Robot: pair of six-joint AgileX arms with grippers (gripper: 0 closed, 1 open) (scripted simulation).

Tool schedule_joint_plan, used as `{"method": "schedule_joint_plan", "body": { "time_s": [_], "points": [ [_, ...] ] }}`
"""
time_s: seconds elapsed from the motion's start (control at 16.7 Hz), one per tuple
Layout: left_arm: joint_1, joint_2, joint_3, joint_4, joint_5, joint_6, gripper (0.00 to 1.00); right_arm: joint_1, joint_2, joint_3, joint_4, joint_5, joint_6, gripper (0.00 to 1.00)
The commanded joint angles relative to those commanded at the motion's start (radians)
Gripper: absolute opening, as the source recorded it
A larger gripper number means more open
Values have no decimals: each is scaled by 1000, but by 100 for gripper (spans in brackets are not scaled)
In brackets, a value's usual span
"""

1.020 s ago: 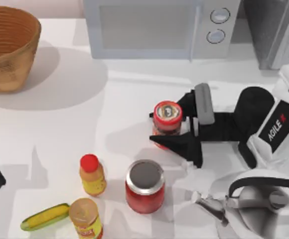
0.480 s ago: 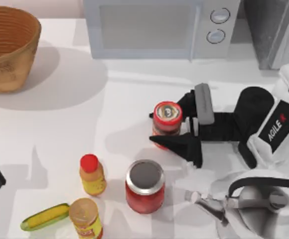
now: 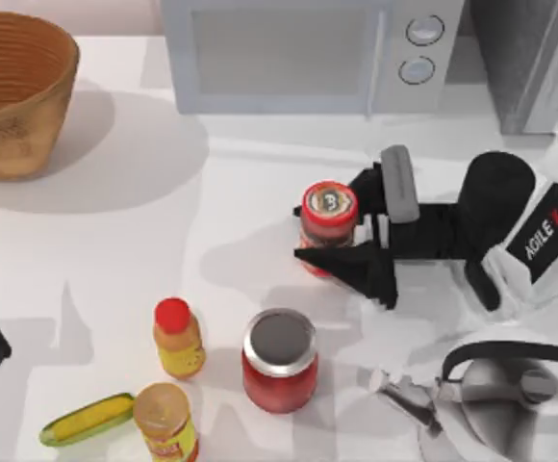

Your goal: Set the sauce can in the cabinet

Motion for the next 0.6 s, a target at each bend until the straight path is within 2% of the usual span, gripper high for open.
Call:
{"method": "schedule_joint_plan", "body": {
  "time_s": [0.6],
  "points": [
    [0,0,0,0,0,0,100,14,-314,-61,-292,-5,21,0]
  ]
}}
